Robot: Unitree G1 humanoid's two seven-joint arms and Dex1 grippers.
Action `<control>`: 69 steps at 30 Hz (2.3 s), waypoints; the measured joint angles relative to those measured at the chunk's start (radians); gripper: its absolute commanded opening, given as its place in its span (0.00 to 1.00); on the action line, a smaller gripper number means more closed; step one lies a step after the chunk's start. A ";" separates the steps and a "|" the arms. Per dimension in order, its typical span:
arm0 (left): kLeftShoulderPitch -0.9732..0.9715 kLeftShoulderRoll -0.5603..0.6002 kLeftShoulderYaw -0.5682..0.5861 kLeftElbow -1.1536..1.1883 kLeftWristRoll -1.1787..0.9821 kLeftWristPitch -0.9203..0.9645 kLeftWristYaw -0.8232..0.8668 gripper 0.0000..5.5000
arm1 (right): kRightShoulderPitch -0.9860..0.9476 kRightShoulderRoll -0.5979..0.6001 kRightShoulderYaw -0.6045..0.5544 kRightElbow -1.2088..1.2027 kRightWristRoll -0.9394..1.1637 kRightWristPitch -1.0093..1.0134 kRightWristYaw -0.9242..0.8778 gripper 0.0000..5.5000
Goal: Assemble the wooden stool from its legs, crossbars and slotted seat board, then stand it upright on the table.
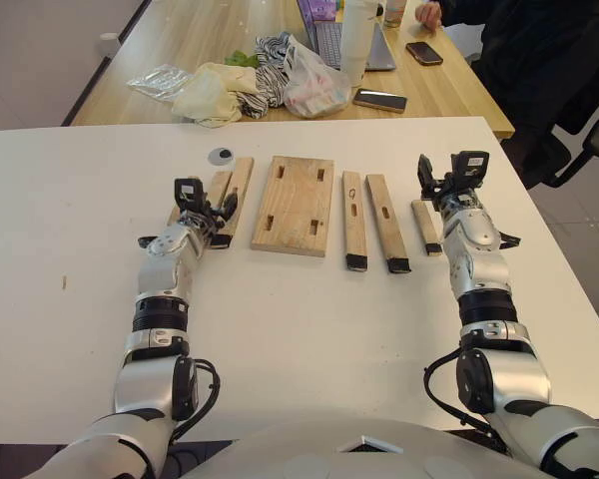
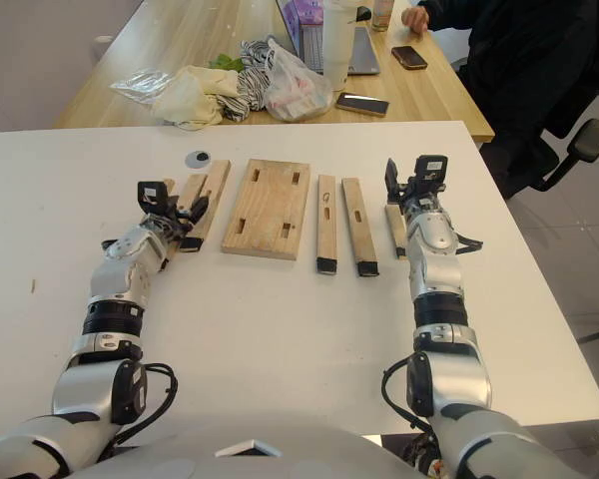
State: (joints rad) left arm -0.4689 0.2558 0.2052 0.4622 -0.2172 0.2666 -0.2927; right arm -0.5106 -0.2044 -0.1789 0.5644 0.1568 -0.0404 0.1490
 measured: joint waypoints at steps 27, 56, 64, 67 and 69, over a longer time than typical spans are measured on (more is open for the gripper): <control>-0.011 -0.029 -0.004 -0.010 0.087 -0.414 0.133 0.67 | 0.384 -0.045 0.027 -0.438 0.026 0.495 0.053 0.45; -0.040 -0.266 -0.036 -0.387 -0.601 0.449 -0.012 0.67 | 0.238 0.081 0.295 -0.583 0.072 0.161 0.327 0.24; -0.044 -0.306 0.039 -0.365 -0.667 0.473 0.051 0.45 | 0.272 0.077 0.330 -0.617 0.079 0.178 0.351 0.24; -0.047 -0.314 0.053 -0.366 -0.685 0.473 0.058 0.38 | 0.273 0.077 0.337 -0.617 0.079 0.184 0.350 0.24; -0.051 -0.314 0.057 -0.366 -0.687 0.472 0.065 0.33 | 0.274 0.076 0.337 -0.617 0.078 0.186 0.349 0.24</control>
State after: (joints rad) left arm -0.5204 -0.0587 0.2627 0.0958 -0.9044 0.7381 -0.2274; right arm -0.2371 -0.1279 0.1578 -0.0529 0.2352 0.1456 0.4982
